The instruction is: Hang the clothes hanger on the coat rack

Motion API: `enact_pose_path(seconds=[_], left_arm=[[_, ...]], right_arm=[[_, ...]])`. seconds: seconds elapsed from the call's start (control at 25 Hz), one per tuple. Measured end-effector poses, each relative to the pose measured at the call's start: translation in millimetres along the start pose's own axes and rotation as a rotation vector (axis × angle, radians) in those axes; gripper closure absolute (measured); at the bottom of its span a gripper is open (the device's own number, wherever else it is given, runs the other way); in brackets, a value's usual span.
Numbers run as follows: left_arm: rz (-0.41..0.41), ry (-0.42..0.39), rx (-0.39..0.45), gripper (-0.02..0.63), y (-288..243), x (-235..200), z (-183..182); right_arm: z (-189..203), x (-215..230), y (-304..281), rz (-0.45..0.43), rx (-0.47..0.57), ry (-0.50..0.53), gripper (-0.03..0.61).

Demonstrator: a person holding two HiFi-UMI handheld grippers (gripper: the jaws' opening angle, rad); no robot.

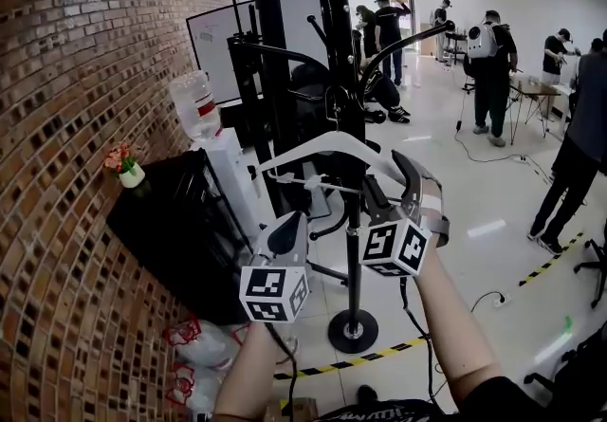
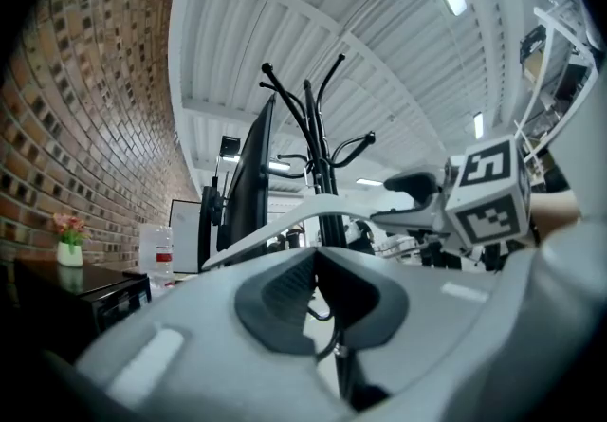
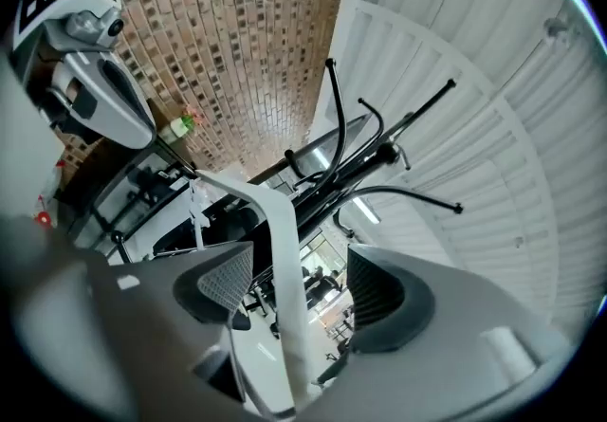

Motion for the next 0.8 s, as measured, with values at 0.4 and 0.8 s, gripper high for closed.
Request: enact_pose_path(seconds=[0.4, 0.8], left_arm=[[0.020, 0.058, -0.004, 0.609, 26, 18, 9], [0.047, 0.129, -0.008, 0.609, 53, 50, 37]], right_arm=[[-15, -4, 73, 0.092, 0.085, -0.093, 0.408], [3, -38, 117, 0.050, 0.137, -0.339, 0.569]])
Point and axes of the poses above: the fingertips, and each gripper's own axes: y backward along the fingers, x to its right, z out of its underside, the point moved 9 cm from there along y, backward along the fingers, and after that the axes turned 14 degrees about y, right-handed, at the moved point
